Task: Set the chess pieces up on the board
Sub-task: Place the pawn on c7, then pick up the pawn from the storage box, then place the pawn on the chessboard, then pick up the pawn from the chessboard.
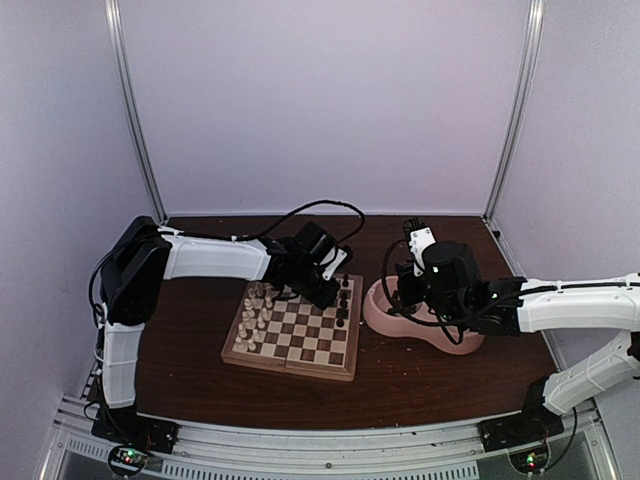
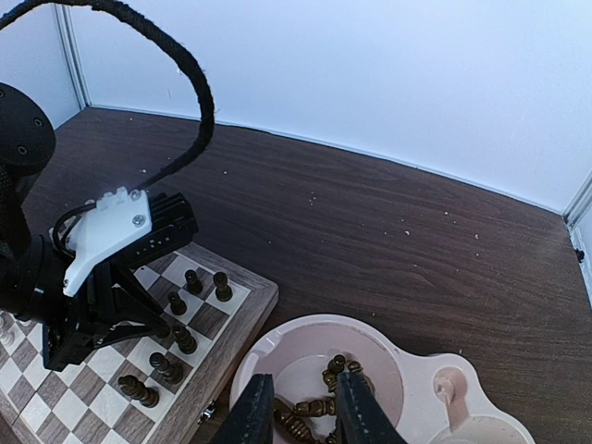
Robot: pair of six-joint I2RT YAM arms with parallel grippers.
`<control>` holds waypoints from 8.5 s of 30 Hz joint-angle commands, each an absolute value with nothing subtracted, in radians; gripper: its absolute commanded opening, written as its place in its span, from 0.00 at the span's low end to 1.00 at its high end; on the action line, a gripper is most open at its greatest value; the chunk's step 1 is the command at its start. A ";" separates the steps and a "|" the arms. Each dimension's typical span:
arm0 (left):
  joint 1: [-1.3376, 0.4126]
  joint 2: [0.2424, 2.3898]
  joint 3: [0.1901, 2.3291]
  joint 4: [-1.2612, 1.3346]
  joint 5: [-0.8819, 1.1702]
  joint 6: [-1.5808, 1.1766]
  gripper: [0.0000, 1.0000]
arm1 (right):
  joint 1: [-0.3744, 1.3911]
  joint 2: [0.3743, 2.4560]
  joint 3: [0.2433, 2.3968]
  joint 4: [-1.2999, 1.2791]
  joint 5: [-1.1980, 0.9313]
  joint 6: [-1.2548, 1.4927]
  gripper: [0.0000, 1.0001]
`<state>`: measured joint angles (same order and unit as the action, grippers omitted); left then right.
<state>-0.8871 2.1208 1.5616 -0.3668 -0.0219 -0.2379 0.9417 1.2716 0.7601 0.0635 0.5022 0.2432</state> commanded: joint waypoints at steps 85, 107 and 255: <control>-0.968 1.289 0.819 0.051 -0.245 -0.232 0.53 | 0.632 1.838 1.063 -0.150 0.182 0.475 0.27; -0.968 1.243 0.779 0.081 -0.233 -0.231 0.54 | 0.647 1.590 0.914 -0.031 0.089 0.420 0.14; -1.063 1.848 1.282 -0.460 -0.117 -0.303 0.16 | 0.871 1.418 0.769 0.138 0.358 0.311 0.33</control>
<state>-1.0641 1.8610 1.2705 -0.5148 -0.0975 -0.3191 0.8780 1.4067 0.7452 0.1455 0.3626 0.3004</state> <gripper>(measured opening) 0.158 0.330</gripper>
